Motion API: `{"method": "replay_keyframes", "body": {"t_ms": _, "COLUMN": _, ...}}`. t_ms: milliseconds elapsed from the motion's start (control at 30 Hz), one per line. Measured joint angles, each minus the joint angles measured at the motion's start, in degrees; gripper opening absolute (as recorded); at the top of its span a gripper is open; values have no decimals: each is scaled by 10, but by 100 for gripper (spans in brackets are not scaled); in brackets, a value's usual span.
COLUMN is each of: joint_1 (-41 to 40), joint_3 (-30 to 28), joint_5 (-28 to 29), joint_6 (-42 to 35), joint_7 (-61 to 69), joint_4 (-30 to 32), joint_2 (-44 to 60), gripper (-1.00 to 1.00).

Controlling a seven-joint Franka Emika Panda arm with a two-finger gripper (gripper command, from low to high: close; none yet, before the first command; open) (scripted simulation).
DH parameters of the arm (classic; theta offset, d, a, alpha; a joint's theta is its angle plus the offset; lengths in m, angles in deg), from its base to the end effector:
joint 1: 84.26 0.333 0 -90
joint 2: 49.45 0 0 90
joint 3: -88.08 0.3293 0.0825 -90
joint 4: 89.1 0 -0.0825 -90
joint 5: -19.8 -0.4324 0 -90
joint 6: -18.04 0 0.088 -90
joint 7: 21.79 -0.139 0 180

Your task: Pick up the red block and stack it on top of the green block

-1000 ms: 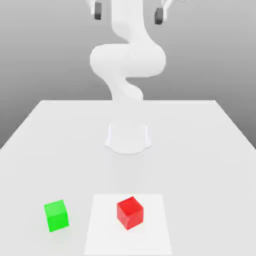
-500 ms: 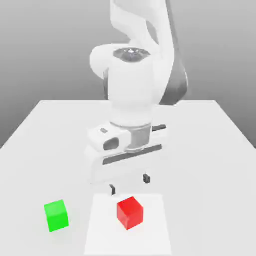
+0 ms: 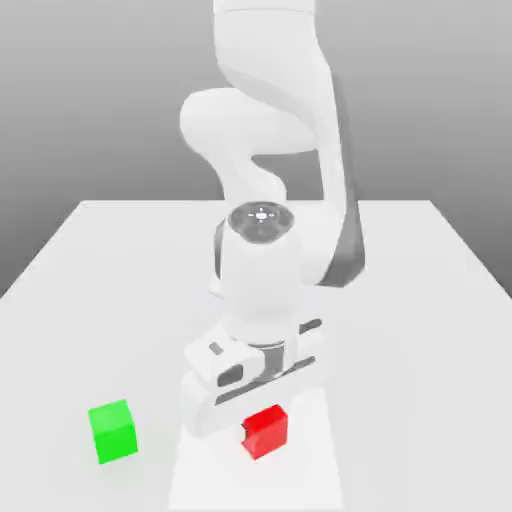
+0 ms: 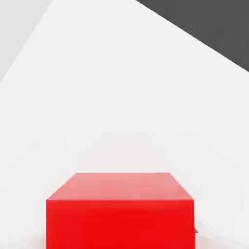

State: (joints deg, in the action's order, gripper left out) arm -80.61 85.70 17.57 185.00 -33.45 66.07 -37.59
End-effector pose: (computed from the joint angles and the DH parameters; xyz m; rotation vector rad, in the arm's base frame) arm 0.4137 0.0054 0.0964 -3.1228 0.3423 0.0014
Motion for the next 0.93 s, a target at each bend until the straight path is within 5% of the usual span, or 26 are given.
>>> {"method": "replay_keyframes", "body": {"t_ms": 167, "joint_1": -11, "joint_3": -11, "joint_5": 18, "joint_6": -78, "joint_7": -5, "joint_4": 10, "joint_2": -87, "gripper": -100}}
{"method": "replay_keyframes", "body": {"t_ms": 600, "joint_1": -179, "joint_3": -75, "joint_5": 20, "joint_6": -157, "joint_7": 148, "joint_4": -47, "joint_2": -110, "gripper": -100}}
{"method": "replay_keyframes", "body": {"t_ms": 800, "joint_1": -202, "joint_3": -57, "joint_5": -19, "joint_6": -78, "joint_7": 193, "joint_4": -57, "joint_2": -19, "gripper": -100}}
{"method": "replay_keyframes", "body": {"t_ms": 833, "joint_1": -204, "joint_3": -54, "joint_5": -24, "joint_6": -65, "joint_7": 197, "joint_4": -58, "joint_2": -5, "gripper": 100}}
{"method": "replay_keyframes", "body": {"t_ms": 933, "joint_1": -204, "joint_3": -54, "joint_5": -24, "joint_6": -65, "joint_7": 197, "joint_4": -58, "joint_2": -5, "gripper": 100}}
